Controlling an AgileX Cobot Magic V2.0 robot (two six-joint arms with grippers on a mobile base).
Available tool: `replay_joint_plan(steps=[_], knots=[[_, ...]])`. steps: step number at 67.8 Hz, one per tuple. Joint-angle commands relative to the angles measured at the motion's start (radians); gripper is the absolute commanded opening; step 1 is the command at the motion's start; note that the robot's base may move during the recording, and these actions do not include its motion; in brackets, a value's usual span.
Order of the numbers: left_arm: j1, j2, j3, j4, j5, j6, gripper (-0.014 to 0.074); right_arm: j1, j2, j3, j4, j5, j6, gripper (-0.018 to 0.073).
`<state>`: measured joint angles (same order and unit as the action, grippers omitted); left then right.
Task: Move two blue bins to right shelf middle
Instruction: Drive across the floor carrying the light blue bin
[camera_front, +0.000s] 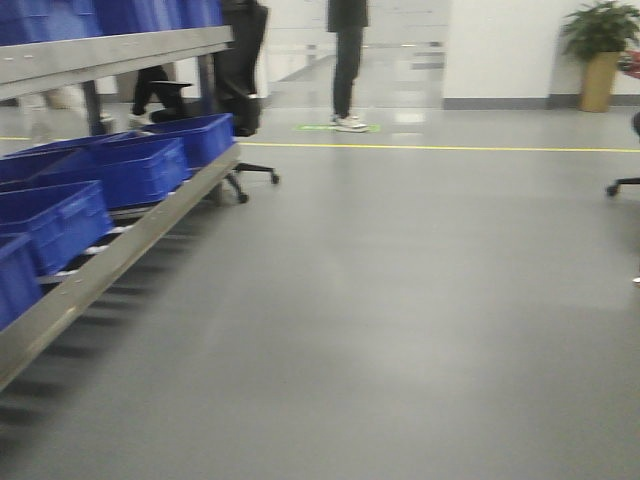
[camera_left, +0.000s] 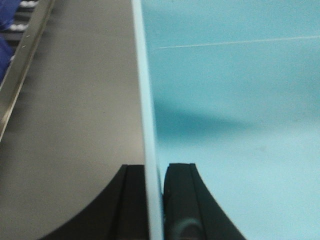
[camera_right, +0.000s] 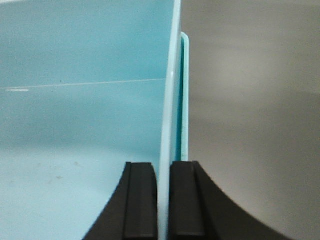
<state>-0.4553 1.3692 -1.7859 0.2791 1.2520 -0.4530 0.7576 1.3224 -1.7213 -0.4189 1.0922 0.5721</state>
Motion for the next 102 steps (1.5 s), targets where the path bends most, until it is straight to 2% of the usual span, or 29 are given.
replay_joint_plan(steps=[1,102], knots=[[-0.009,-0.016,-0.019,-0.064,-0.096,0.000,-0.0111,0.004,-0.007,-0.011,0.022,-0.105,-0.006,-0.0162],[-0.009,-0.016,-0.019,-0.045,-0.096,0.000,-0.0111,0.004,-0.007,-0.011,0.022,-0.105,-0.006,-0.0162]])
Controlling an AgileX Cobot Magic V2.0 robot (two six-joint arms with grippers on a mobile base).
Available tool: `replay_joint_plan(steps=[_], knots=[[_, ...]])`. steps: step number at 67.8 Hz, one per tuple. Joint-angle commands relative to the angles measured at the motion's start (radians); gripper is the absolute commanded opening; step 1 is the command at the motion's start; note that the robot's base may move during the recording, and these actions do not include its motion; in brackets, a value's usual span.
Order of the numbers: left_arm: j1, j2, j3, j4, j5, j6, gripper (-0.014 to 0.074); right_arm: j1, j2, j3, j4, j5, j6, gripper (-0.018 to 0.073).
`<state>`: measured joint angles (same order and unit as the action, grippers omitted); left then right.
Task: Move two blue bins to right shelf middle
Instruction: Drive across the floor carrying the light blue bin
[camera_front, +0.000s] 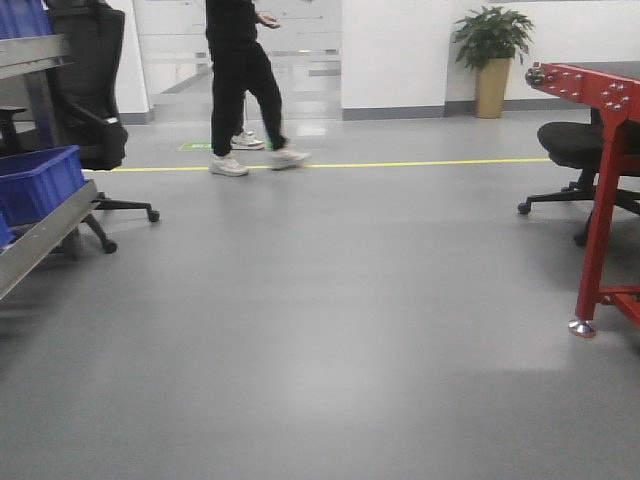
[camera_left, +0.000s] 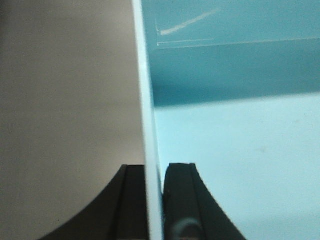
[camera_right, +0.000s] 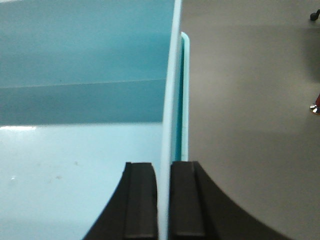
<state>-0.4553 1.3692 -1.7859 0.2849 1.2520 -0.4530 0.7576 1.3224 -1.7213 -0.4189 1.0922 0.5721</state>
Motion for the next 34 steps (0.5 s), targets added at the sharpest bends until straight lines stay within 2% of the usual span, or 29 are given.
replay_joint_plan(steps=[1,34], knots=[[-0.009,-0.016,-0.019,-0.051,-0.096,0.000,-0.0111,0.004,-0.007,-0.011,0.022,-0.105,-0.006,-0.0162],[-0.009,-0.016,-0.019,-0.051,-0.096,0.000,-0.0111,0.004,-0.007,-0.011,0.022,-0.105,-0.006,-0.0162]])
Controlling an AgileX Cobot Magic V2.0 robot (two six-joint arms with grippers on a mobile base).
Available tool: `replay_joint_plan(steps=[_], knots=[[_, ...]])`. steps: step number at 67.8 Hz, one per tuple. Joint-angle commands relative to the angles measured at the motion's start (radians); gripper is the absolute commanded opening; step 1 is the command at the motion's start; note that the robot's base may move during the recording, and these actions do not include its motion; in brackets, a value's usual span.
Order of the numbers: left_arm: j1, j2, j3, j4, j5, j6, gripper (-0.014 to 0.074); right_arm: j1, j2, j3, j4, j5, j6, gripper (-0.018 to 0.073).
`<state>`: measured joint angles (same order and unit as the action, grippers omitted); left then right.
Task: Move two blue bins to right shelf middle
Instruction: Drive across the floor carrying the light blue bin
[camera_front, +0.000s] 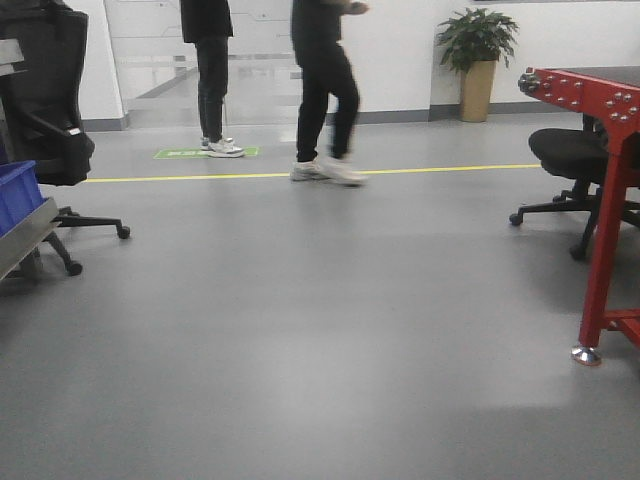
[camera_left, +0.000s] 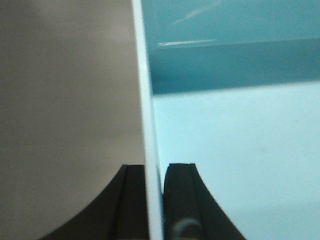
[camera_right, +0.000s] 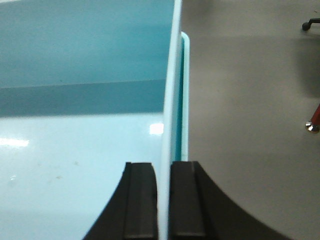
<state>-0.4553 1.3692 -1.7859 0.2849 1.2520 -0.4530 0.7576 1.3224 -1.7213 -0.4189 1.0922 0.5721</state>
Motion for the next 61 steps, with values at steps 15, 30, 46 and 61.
replay_joint_plan(steps=[15,30,46,61], knots=[[-0.009,-0.016,-0.019,-0.051,-0.096,0.000,-0.0111,0.004,-0.007,-0.011,0.022,-0.105,-0.006,-0.0162],[-0.009,-0.016,-0.019,-0.051,-0.096,0.000,-0.0111,0.004,-0.007,-0.011,0.022,-0.105,-0.006,-0.0162],[-0.009,-0.016,-0.019,-0.049,-0.096,0.000,-0.0111,0.004,-0.007,-0.011,0.022,-0.105,-0.006,-0.0162],[-0.009,-0.016,-0.019,-0.049,-0.096,0.000,-0.0111,0.004,-0.007,-0.011,0.022,-0.105,-0.006,-0.0162]])
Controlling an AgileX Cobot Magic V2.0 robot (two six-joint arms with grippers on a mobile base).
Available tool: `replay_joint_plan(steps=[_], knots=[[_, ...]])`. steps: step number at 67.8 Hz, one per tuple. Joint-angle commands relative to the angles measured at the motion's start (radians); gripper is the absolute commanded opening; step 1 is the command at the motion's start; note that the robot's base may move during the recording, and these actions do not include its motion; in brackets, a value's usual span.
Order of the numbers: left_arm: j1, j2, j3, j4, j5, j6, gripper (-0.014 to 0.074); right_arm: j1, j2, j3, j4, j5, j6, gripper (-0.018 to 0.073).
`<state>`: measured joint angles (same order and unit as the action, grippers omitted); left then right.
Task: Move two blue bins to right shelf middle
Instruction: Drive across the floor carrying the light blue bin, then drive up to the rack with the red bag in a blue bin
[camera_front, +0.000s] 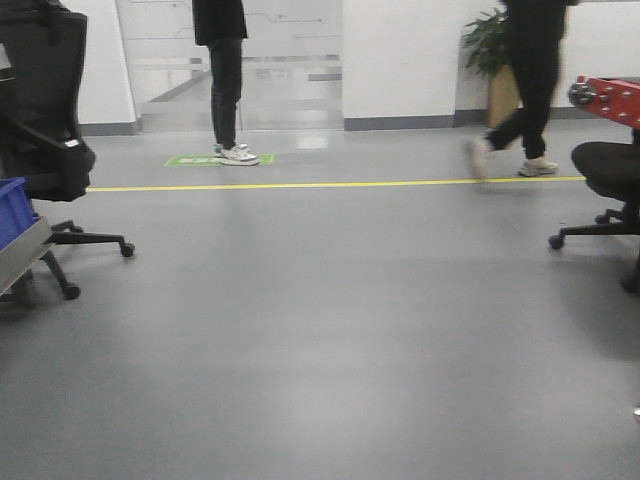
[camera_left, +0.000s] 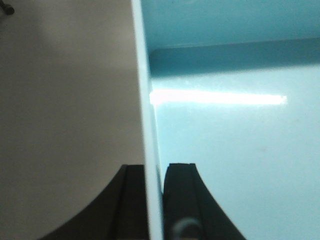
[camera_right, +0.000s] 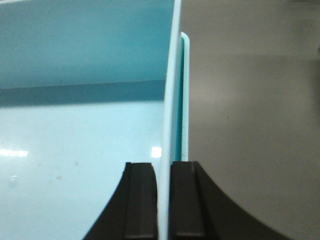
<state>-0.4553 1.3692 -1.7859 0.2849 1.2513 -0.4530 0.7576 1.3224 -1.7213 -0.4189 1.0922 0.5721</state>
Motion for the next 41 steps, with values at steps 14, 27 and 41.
replay_joint_plan(steps=[14,27,41], knots=[[-0.009,-0.016,-0.019,-0.043,-0.096,0.000,-0.0111,0.004,-0.007,-0.011,0.022,-0.105,-0.006,-0.0162],[-0.009,-0.016,-0.019,-0.043,-0.096,0.000,-0.0111,0.004,-0.007,-0.011,0.022,-0.105,-0.006,-0.0162],[-0.009,-0.016,-0.019,-0.043,-0.096,0.000,-0.0111,0.004,-0.007,-0.011,0.022,-0.105,-0.006,-0.0162]])
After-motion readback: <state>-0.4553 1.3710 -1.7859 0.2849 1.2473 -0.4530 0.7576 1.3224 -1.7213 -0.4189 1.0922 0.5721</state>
